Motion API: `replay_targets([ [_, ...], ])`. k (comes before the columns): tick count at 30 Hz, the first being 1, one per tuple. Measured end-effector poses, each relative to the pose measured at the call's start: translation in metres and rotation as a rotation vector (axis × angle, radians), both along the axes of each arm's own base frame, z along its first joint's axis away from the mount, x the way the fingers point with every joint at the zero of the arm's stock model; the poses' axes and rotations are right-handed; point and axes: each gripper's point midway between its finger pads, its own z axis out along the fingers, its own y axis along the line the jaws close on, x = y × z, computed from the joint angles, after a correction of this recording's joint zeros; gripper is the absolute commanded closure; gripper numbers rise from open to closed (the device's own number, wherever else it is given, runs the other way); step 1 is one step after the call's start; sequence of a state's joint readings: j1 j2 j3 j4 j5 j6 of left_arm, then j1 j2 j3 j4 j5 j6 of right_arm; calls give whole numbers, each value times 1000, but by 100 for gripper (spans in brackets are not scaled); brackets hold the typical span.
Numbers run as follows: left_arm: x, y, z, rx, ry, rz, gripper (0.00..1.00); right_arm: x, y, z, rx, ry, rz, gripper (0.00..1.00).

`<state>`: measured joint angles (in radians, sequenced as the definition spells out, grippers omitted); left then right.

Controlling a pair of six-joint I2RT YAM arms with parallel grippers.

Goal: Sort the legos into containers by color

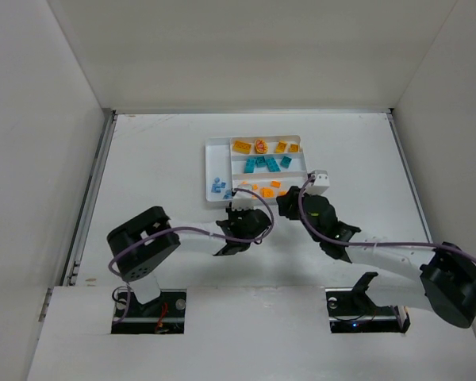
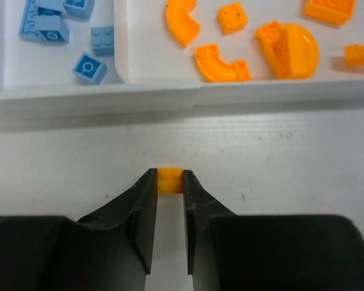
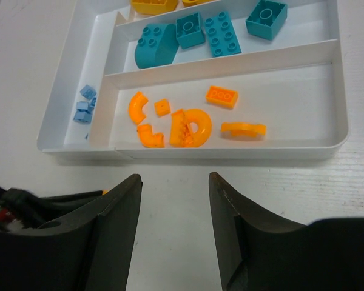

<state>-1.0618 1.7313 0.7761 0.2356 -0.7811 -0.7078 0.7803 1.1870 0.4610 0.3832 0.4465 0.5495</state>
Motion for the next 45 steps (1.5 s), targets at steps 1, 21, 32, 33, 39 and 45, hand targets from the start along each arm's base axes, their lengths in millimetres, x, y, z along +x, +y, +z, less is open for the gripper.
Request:
replay_targets([
  [1,-6,1,6,-10,-1,-17,90,-2,-1,2,6,-5,1,47],
  [21,54,-16,73,-194,-47,-76,29,-32,-27,-3,87,-5,-55,47],
  [32,15,68,134,-342,-182,-4,0,-39,-37,-10,105,1,-81,68],
  [33,13,78,135,-351,-188,16,0,-40,-39,-11,108,3,-84,75],
  [39,-4,151,111,-388,-164,196,0,-48,-52,-18,132,14,-123,82],
  [45,-23,201,82,-422,-92,363,0,-54,-69,-5,221,-35,-177,52],
])
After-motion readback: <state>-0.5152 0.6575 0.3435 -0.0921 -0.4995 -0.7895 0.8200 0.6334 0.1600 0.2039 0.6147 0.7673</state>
